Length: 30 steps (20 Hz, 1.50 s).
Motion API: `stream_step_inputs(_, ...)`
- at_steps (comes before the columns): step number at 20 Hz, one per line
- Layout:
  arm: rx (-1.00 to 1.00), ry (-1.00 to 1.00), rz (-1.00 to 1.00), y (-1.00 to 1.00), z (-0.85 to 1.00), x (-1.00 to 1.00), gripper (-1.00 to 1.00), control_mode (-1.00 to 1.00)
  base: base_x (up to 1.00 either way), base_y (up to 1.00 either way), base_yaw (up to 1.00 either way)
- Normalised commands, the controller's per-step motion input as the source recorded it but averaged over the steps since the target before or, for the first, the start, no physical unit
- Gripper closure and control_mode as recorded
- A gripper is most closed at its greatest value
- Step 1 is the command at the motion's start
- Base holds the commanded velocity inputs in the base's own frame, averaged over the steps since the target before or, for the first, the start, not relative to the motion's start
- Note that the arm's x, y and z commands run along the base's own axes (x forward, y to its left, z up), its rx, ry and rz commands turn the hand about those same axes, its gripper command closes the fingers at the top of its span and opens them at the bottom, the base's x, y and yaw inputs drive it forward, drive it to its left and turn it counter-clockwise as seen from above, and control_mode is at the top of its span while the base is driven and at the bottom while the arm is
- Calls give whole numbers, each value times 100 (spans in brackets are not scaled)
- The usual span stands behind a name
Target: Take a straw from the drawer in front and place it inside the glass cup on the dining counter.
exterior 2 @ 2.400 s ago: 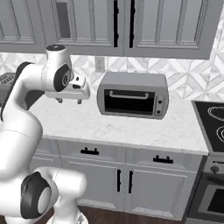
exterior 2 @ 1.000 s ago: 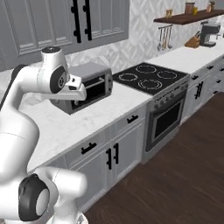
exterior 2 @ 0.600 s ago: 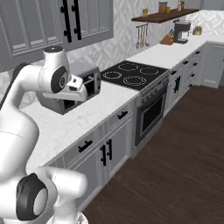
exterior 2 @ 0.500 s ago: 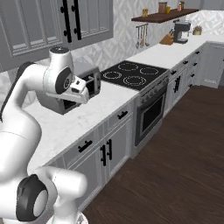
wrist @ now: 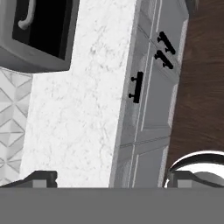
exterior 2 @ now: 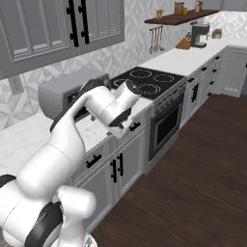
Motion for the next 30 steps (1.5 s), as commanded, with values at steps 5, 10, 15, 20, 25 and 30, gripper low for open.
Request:
stream_step_inputs(5,35,0,0,-18,-98,36,-100,-100,0,0,0)
stream_step_inputs(10,18,0,0,1,-94,27,-100,-100,0,0,0)
stream_step_inputs(15,10,0,0,20,-89,31,-100,-100,0,0,0)
stream_step_inputs(20,5,0,0,39,-83,26,-100,-100,0,0,0)
stream_step_inputs(25,8,0,0,45,-59,27,-100,-100,0,0,0)
stream_step_inputs(30,11,-2,0,35,-41,18,-100,-100,0,0,0)
